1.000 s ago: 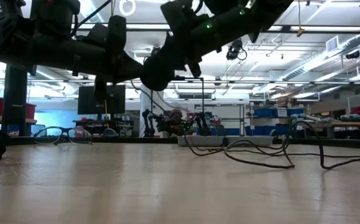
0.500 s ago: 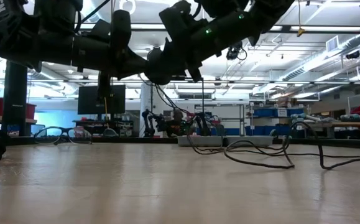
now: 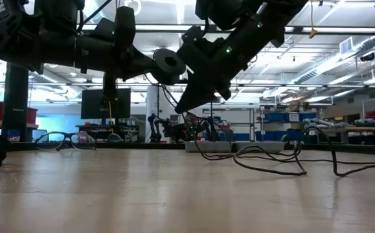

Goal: Coil cords
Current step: Coil the black wire onto the black spool

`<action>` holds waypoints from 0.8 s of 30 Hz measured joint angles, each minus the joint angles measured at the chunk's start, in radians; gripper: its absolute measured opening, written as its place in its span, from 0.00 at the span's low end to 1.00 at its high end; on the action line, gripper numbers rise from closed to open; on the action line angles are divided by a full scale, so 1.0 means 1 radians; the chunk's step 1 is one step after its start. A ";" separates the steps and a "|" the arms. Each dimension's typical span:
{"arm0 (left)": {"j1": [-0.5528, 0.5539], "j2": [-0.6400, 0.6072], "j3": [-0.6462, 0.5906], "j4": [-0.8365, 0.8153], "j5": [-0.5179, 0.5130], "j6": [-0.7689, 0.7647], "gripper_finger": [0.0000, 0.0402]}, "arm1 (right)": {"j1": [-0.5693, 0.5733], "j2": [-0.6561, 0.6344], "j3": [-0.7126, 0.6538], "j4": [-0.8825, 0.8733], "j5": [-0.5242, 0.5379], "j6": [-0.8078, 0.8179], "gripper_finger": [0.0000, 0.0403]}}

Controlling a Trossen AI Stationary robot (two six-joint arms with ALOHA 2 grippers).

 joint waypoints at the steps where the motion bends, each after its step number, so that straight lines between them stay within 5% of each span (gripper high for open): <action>1: 0.000 0.000 0.000 0.000 0.000 0.000 0.00 | 0.004 0.000 0.000 -0.008 0.000 0.000 0.00; 8: 0.000 0.000 -0.030 0.030 -0.001 0.000 0.00 | 0.037 -0.005 -0.025 -0.052 0.001 -0.003 0.00; 14: 0.000 0.000 -0.087 0.114 -0.020 -0.003 0.00 | 0.058 -0.100 -0.206 0.038 0.010 0.079 0.00; 24: 0.000 0.000 -0.120 0.140 -0.057 -0.001 0.00 | 0.065 -0.237 -0.631 0.701 0.020 0.156 0.01</action>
